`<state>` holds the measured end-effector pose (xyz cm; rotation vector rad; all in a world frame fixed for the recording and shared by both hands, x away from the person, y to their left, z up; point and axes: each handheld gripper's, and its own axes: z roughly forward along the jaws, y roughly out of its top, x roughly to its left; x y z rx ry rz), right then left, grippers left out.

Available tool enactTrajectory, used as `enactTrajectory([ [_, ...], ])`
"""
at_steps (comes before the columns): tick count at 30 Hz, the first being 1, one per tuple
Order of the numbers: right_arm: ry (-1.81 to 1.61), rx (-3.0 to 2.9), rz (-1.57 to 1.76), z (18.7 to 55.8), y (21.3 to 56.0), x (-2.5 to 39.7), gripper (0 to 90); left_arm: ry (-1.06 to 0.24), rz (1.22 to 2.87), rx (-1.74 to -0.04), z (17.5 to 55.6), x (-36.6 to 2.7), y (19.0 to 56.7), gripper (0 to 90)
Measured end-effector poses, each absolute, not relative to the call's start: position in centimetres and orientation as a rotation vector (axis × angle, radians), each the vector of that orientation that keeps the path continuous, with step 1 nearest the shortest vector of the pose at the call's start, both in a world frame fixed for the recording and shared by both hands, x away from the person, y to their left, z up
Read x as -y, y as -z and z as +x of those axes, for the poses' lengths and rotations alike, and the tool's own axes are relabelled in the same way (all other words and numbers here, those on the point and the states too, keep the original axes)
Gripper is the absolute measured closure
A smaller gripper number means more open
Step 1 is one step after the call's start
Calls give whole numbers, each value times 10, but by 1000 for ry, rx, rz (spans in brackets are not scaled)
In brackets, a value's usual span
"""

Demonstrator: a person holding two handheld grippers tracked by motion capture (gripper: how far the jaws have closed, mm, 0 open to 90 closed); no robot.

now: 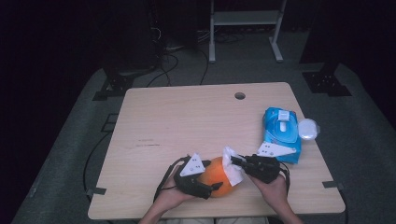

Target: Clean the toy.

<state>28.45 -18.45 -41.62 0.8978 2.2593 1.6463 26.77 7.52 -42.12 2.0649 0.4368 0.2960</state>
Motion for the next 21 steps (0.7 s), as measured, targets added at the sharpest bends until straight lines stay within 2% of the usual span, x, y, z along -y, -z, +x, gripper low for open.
enactTrajectory([
  [1, -1660, -2261, 863, 281, 412, 179, 844, -311, 2064, -432, 267, -74, 420, 302],
  [3, -1696, -2268, 810, 274, 407, 171, 843, -338, 2041, -427, 263, -71, 415, 337],
  [7, -1667, -2267, 793, 273, 406, 171, 844, -339, 2022, -419, 261, -71, 411, 339],
  [12, -1652, -2251, 901, 286, 423, 187, 843, -258, 2027, -459, 267, -75, 412, 156],
  [15, -1645, -2229, 941, 289, 421, 193, 843, -207, 2051, -488, 272, -77, 420, 127],
  [16, -1658, -2229, 945, 289, 421, 192, 843, -213, 2063, -482, 272, -76, 421, 141],
  [19, -1675, -2224, 904, 282, 415, 184, 844, -284, 2057, -453, 268, -76, 418, 292],
  [21, -1736, -2227, 842, 275, 407, 178, 844, -296, 2049, -443, 266, -75, 415, 336],
])
